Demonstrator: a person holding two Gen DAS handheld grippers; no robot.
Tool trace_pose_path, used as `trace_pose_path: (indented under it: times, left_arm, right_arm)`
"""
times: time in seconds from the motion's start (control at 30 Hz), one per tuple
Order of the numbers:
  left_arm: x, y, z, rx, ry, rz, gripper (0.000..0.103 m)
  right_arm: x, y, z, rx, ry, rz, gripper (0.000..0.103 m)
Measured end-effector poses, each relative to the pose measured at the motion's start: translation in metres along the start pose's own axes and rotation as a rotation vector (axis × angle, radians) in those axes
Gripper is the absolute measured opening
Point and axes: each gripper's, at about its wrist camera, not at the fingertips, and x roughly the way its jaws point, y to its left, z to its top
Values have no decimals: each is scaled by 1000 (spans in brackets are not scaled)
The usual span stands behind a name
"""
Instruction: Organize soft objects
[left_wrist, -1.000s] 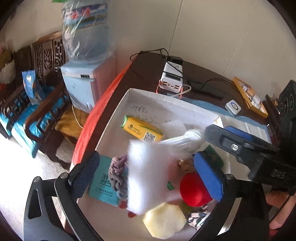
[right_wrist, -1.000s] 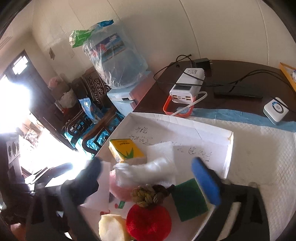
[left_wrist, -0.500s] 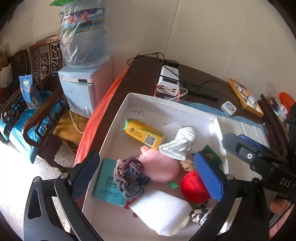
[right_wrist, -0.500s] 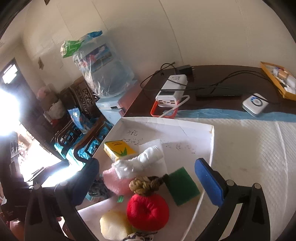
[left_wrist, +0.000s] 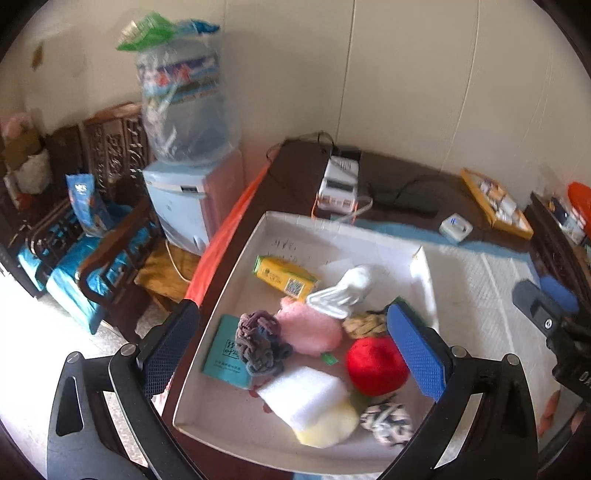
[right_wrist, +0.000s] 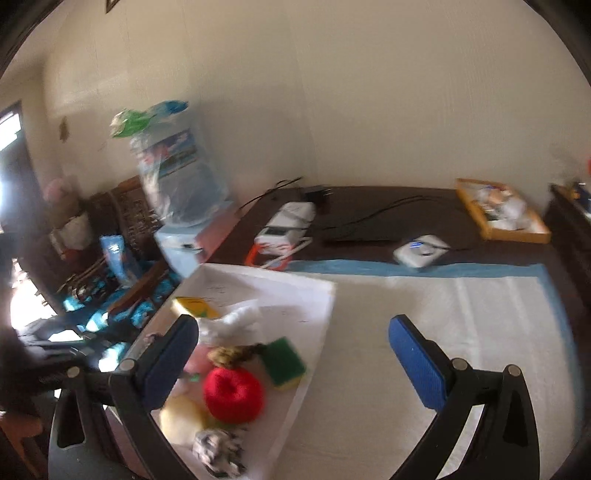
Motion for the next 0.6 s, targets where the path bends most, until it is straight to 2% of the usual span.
trace_pose_path:
  times: [0.13,0.27,0.33,0.4,0.5,0.6]
  left_arm:
    - [-31,-16,2,-17,-62,31,103]
    - [-74,-37,5,-63,-137,128,103]
    - [-87,-41,5,-100,-150,100,103]
    - [-97,-46,5,-128,-129,57,103]
    - [-105,-56,5,-135,-94,30,103]
    - [-117,-65,1,-140,-100,2,103]
  right_arm:
    - [-31,-29,3,33,-46,-135,103]
    - [-57,-57,7,59,-78,-123,103]
    - [-71,-70,8,75,-104,-108,103]
    - [-85,-80,6,89,-138,-93,103]
    - [-104,-91,6,99,-173,-89,103]
    - [-122,-103,8,114,-206,-83,103]
